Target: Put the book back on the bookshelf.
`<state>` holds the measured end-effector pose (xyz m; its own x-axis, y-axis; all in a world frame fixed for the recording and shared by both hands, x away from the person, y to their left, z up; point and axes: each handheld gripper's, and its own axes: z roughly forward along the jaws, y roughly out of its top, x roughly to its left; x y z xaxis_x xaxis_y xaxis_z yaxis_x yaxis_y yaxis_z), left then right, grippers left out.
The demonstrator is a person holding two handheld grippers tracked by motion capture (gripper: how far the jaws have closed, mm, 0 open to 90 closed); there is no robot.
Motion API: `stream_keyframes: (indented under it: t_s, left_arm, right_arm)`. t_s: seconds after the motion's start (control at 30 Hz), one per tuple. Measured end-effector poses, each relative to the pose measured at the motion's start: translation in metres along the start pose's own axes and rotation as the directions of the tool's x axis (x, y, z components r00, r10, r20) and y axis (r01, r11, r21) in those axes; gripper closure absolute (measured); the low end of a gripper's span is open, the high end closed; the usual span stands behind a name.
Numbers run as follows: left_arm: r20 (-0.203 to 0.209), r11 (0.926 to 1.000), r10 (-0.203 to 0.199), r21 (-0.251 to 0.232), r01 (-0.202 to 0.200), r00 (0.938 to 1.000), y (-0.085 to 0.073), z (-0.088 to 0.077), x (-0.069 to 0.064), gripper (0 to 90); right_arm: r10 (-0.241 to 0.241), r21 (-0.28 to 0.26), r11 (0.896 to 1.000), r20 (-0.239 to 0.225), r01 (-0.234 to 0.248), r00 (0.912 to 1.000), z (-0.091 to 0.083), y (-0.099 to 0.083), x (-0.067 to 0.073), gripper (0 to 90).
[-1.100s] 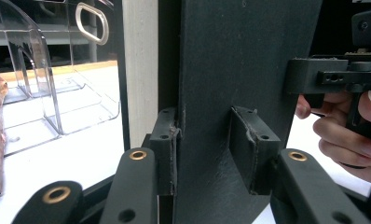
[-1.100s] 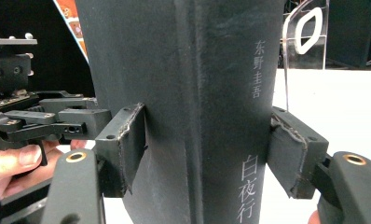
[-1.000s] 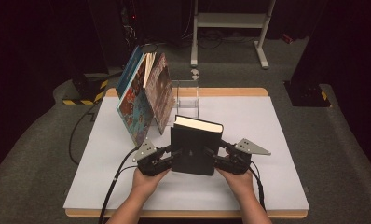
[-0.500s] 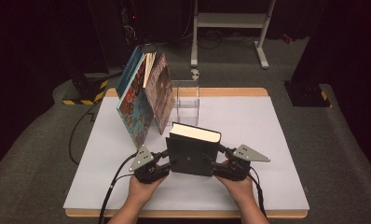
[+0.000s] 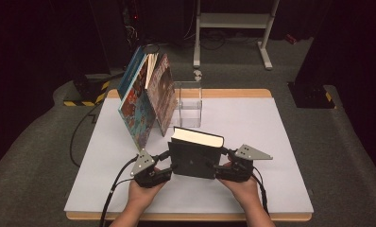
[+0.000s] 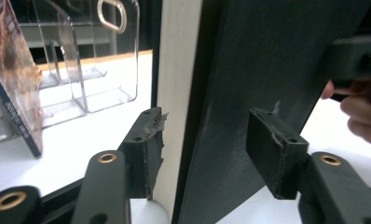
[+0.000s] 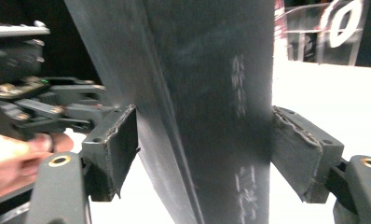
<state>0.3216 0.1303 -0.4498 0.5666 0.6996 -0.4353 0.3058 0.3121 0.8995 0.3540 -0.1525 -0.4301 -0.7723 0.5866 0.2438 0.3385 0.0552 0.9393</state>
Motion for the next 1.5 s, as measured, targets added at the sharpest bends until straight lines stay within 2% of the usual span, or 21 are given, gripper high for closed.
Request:
stream_keyframes:
  t_s: [0.07, 0.13, 0.23, 0.27, 0.37, 0.4, 0.47, 0.57, 0.67, 0.73, 0.77, 0.8, 0.83, 0.9, 0.97, 1.03, 1.1, 1.23, 1.27, 1.37, 1.5]
  left_arm:
    - [0.0, 0.9999, 0.004, 0.01, -0.004, 1.0, -0.002, -0.001, 0.002, 42.1]
    - [-0.006, 0.9998, 0.008, 0.016, -0.008, 0.9999, -0.004, -0.002, 0.006, 39.9]
    - [-0.048, 0.9998, 0.007, 0.017, -0.006, 0.9988, -0.003, -0.005, 0.017, 38.3]
    - [-0.057, 0.9999, -0.003, 0.012, 0.003, 0.9984, -0.002, -0.006, 0.021, 37.7]
    - [-0.083, 0.9999, 0.003, 0.014, -0.002, 0.9965, 0.0, -0.011, 0.03, 35.8]
    - [-0.088, 0.9998, 0.009, 0.018, -0.008, 0.9961, 0.0, -0.013, 0.034, 36.7]
    - [-0.088, 0.9999, -0.004, 0.011, 0.005, 0.9961, 0.001, -0.018, 0.039, 36.5]
    - [-0.124, 0.9998, 0.009, 0.02, -0.007, 0.9922, 0.001, -0.025, 0.049, 36.7]
    - [-0.187, 0.9993, 0.022, 0.033, -0.017, 0.9821, 0.0, -0.032, 0.062, 36.9]
    - [-0.243, 0.9973, 0.044, 0.067, -0.028, 0.969, -0.002, -0.035, 0.073, 36.3]
    - [-0.259, 0.9963, 0.05, 0.081, -0.03, 0.9646, -0.003, -0.035, 0.077, 35.1]
    - [-0.274, 0.994, 0.073, 0.099, -0.047, 0.959, -0.005, -0.036, 0.08, 34.8]
    - [-0.296, 0.9918, 0.094, 0.111, -0.064, 0.9506, -0.007, -0.036, 0.083, 35.1]
    - [-0.31, 0.9895, 0.113, 0.122, -0.078, 0.9441, -0.011, -0.037, 0.086, 35.2]
    - [-0.324, 0.9908, 0.107, 0.114, -0.074, 0.9401, -0.013, -0.037, 0.087, 35.2]
    - [-0.333, 0.9892, 0.123, 0.116, -0.089, 0.9347, -0.014, -0.036, 0.087, 35.4]
    - [-0.337, 0.9888, 0.124, 0.12, -0.089, 0.9334, -0.015, -0.036, 0.088, 35.6]
    - [-0.339, 0.9963, 0.055, 0.081, -0.029, 0.9393, -0.011, -0.039, 0.092, 35.7]
    - [-0.34, 0.9971, 0.04, 0.074, -0.015, 0.9397, -0.011, -0.04, 0.092, 35.7]
    - [-0.343, 0.9976, 0.027, 0.069, -0.003, 0.9389, -0.01, -0.04, 0.093, 35.8]
    - [-0.346, 0.9967, 0.038, 0.08, -0.011, 0.9375, -0.01, -0.039, 0.093, 35.9]
  right_arm:
    - [-0.011, 0.01, 1.0, -0.002, 0.011, 0.9999, 0.002, 0.004, -0.001, 22.0]
    - [-0.049, 0.008, 0.999, 0.01, 0.049, 0.9988, 0.004, 0.009, 0.002, 21.4]
    - [-0.083, -0.01, 0.996, 0.002, 0.083, 0.9965, 0.005, 0.018, 0.005, 24.1]
    - [-0.09, -0.014, 0.996, 0.0, 0.09, 0.996, 0.006, 0.021, 0.005, 24.1]
    - [-0.102, -0.013, 0.995, -0.003, 0.102, 0.9948, 0.01, 0.026, 0.006, 24.0]
    - [-0.106, -0.012, 0.994, -0.006, 0.106, 0.9943, 0.012, 0.028, 0.007, 23.5]
    - [-0.113, -0.013, 0.993, -0.007, 0.113, 0.9935, 0.013, 0.03, 0.007, 23.4]
    - [-0.126, -0.02, 0.992, -0.021, 0.125, 0.9918, 0.015, 0.03, 0.008, 24.1]
    - [-0.139, -0.026, 0.99, -0.029, 0.138, 0.9899, 0.015, 0.03, 0.01, 25.3]
    - [-0.156, -0.029, 0.988, -0.025, 0.155, 0.9875, 0.016, 0.03, 0.013, 25.7]
    - [-0.159, -0.029, 0.987, -0.022, 0.158, 0.9871, 0.016, 0.03, 0.013, 26.5]
    - [-0.157, -0.029, 0.987, -0.023, 0.157, 0.9873, 0.016, 0.03, 0.013, 27.3]
    - [-0.159, -0.028, 0.987, -0.022, 0.158, 0.9871, 0.016, 0.03, 0.013, 28.6]
    - [-0.173, -0.029, 0.985, -0.024, 0.172, 0.9846, 0.014, 0.029, 0.013, 30.8]
    - [-0.184, -0.034, 0.982, -0.032, 0.183, 0.9824, 0.013, 0.028, 0.014, 32.9]
    - [-0.195, -0.039, 0.98, -0.032, 0.193, 0.9803, 0.011, 0.027, 0.015, 34.8]
    - [-0.209, -0.043, 0.977, -0.028, 0.208, 0.9775, 0.009, 0.025, 0.016, 38.5]
    - [-0.243, -0.051, 0.969, -0.028, 0.242, 0.9695, 0.005, 0.022, 0.019, 53.1]
    - [-0.235, -0.052, 0.971, -0.01, 0.234, 0.972, 0.004, 0.021, 0.02, 53.3]
    - [-0.247, -0.053, 0.968, -0.002, 0.247, 0.969, 0.004, 0.021, 0.022, 53.8]
    - [-0.246, -0.053, 0.968, 0.012, 0.246, 0.9693, 0.004, 0.02, 0.025, 53.9]
